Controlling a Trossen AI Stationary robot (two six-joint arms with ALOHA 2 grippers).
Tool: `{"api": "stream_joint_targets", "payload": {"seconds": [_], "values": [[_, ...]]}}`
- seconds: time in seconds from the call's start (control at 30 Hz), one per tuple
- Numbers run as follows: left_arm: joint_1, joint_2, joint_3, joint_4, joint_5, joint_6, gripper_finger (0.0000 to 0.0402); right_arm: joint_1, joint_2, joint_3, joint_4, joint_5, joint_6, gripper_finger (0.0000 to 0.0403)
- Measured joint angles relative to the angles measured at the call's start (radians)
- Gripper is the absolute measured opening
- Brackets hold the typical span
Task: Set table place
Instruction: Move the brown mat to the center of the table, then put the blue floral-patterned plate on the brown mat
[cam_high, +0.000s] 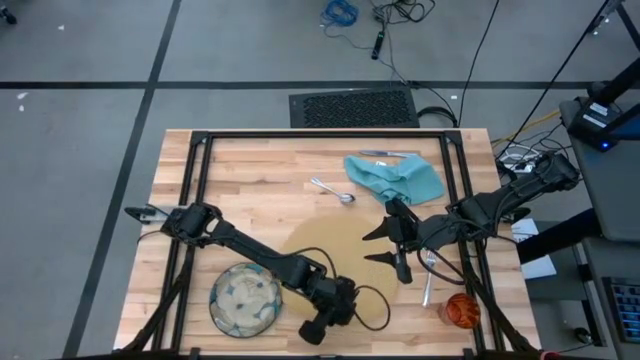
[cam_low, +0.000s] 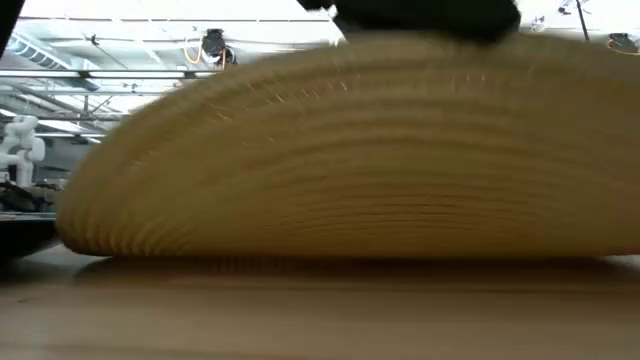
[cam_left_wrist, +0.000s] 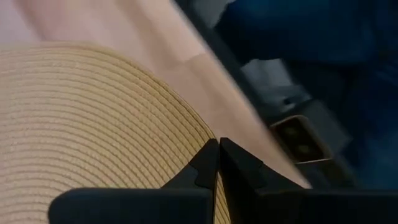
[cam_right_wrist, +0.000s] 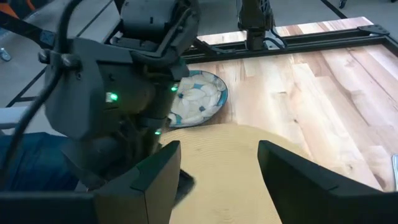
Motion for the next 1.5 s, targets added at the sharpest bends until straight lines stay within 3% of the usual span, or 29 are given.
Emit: {"api": "stream_joint_targets", "payload": {"seconds": [0.4, 0.5, 0.77, 0.97, 1.2, 1.3, 1.5], "values": [[0.029, 0.000, -0.034, 0.046, -0.004, -0.029, 0.0019, 0.000, 0.000, 0.000, 0.001, 0.004, 0.012, 0.0208], [0.031, 0.000, -0.058, 0.042, 0.053, -0.031, 0.0052, 0.000, 0.000, 0.000, 0.001, 0.004, 0.012, 0.0208], [0.026, 0.000, -0.061, 0.043, 0.043, -0.057, 0.0182, 0.000, 0.000, 0.000, 0.000, 0.004, 0.004, 0.0208], [0.014, -0.002, -0.060, 0.010, 0.037, -0.057, 0.0204, 0.000, 0.000, 0.000, -0.034, 0.004, 0.031, 0.0208], [0.035, -0.118, -0.048, -0.217, -0.273, -0.027, 0.0203, 0.000, 0.000, 0.000, -0.072, 0.004, 0.067, 0.0208], [0.056, -0.212, -0.048, -0.287, -0.382, -0.034, 0.0203, -0.005, 0.000, 0.000, -0.077, 0.004, 0.079, 0.0208], [0.051, -0.471, -0.048, -0.494, -0.744, -0.080, 0.0203, -0.059, 0.024, -0.124, -0.002, -0.044, 0.201, 0.0208]]}}
